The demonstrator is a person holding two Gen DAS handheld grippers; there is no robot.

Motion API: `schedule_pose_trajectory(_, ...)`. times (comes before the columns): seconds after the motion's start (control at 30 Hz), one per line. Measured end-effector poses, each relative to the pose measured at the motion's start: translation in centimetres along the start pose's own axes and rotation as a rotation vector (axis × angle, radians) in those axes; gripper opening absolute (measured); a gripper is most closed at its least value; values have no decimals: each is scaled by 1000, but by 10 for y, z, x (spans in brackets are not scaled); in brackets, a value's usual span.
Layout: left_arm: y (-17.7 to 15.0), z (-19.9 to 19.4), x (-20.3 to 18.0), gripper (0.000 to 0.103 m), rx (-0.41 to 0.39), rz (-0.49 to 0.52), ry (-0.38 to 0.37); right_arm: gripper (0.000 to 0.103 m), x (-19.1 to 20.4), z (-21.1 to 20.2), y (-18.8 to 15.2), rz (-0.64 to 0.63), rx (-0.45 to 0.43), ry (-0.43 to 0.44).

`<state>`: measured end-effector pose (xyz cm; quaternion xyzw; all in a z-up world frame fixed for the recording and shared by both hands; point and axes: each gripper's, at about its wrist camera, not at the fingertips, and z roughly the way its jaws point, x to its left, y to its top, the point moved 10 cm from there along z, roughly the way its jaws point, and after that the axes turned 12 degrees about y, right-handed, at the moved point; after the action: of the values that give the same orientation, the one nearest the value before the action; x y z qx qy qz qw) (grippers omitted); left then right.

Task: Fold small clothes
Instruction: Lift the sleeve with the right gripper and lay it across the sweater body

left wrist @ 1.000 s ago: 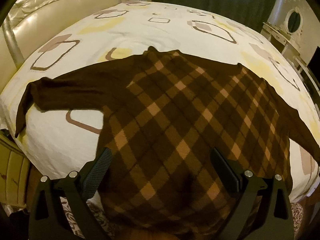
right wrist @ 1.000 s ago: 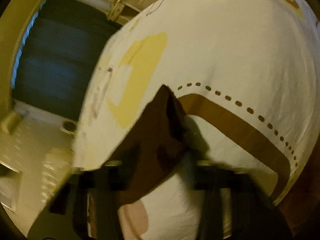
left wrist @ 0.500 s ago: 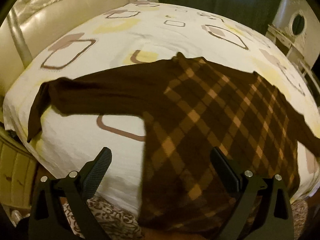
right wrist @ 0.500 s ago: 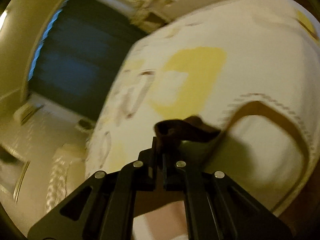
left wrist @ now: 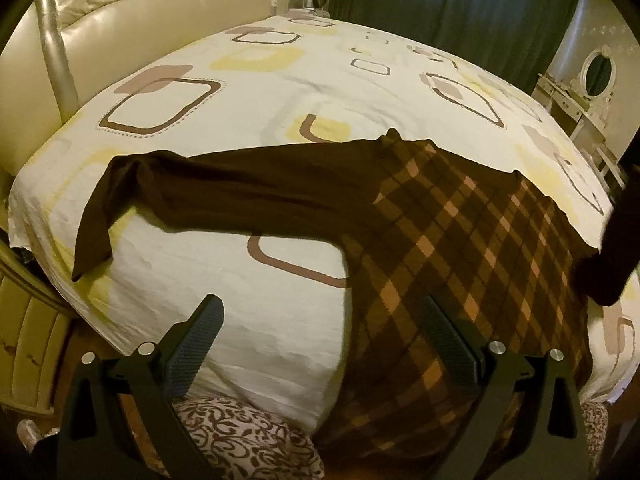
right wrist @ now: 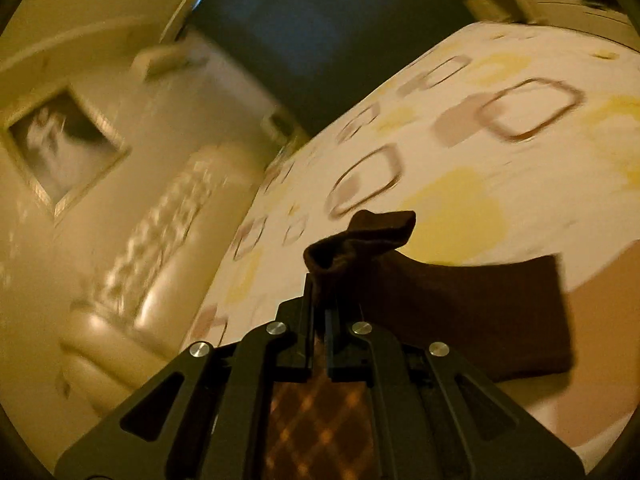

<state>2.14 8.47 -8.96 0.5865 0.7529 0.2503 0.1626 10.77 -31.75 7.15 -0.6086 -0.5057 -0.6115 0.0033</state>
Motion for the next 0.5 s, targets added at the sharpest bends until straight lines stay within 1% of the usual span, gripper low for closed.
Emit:
schedule_pose_trajectory(0.03, 0, 0, 1, 98, -1, -1, -3, 3, 6, 17, -6, -12, 31, 9)
schedule_pose_trajectory(0.07, 0, 0, 3, 98, -4, -1, -6, 3, 18, 42, -18, -26, 73, 21)
schedule_pose_trajectory(0.1, -1, -1, 5, 98, -7, -1, -7, 3, 28, 58, -29, -34, 104, 32)
schedule_pose_trajectory(0.13, -1, -1, 6, 98, -9, -1, -9, 3, 41, 81, -45, -46, 149, 46)
schedule_pose_trajectory(0.2, -2, 0, 9, 98, -9, -4, -19, 3, 58, 97, -77, -54, 203, 59)
schedule_pose_trajectory(0.27, -2, 1, 13, 98, -11, -9, -22, 3, 80, 130, -115, -66, 284, 78)
schedule_pose_trajectory(0.33, -3, 3, 18, 98, -13, -15, -21, 3, 89, 156, -135, -83, 337, 81)
schedule_pose_trajectory(0.4, -4, 6, 24, 98, -11, -26, -19, 3, 94, 179, -164, -87, 410, 83)
schedule_pose_trajectory(0.5, -6, 12, 31, 98, 3, -50, -24, 3, 93, 202, -205, -121, 499, 53)
